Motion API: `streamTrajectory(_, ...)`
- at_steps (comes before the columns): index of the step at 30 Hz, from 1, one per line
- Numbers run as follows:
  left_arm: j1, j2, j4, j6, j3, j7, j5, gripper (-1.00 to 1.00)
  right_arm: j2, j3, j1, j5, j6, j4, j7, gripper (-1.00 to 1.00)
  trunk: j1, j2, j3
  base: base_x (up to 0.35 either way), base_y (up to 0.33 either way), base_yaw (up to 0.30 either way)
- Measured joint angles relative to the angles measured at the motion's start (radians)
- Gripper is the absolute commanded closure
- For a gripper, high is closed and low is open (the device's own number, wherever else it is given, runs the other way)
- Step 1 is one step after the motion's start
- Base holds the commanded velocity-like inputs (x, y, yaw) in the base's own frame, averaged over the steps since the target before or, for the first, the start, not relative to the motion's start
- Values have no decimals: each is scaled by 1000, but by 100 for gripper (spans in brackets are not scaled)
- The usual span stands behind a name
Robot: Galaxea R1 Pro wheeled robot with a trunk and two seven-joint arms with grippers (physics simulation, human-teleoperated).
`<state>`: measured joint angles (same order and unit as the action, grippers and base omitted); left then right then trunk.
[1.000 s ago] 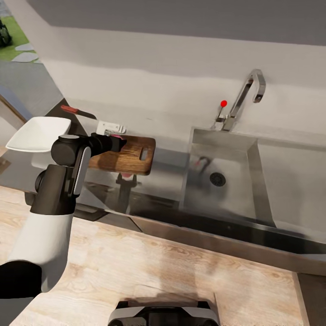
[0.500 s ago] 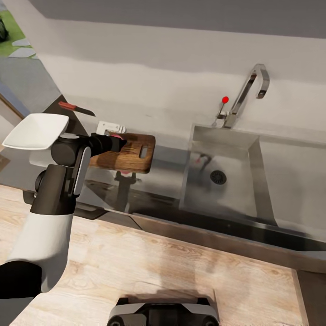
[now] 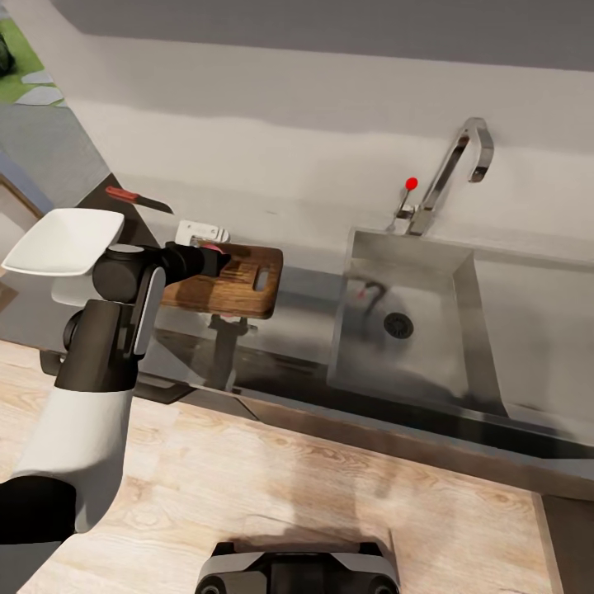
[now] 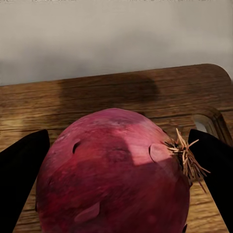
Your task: In the kitchen, take the Vidalia onion out of the sink, dice it on the chopping board with the paring knife, put the diced onion into the bowl on the countertop, then place both the paring knife and the chopping board into the sink.
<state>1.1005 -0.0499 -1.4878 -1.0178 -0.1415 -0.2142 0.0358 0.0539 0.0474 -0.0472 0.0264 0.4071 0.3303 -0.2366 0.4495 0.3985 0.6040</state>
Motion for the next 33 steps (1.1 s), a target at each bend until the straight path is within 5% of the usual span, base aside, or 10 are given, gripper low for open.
streamTrajectory(33,0,-5,4,0,0,0,0,100,1,0,0,0,5,0,0,-100,0,0,12,1,0,0)
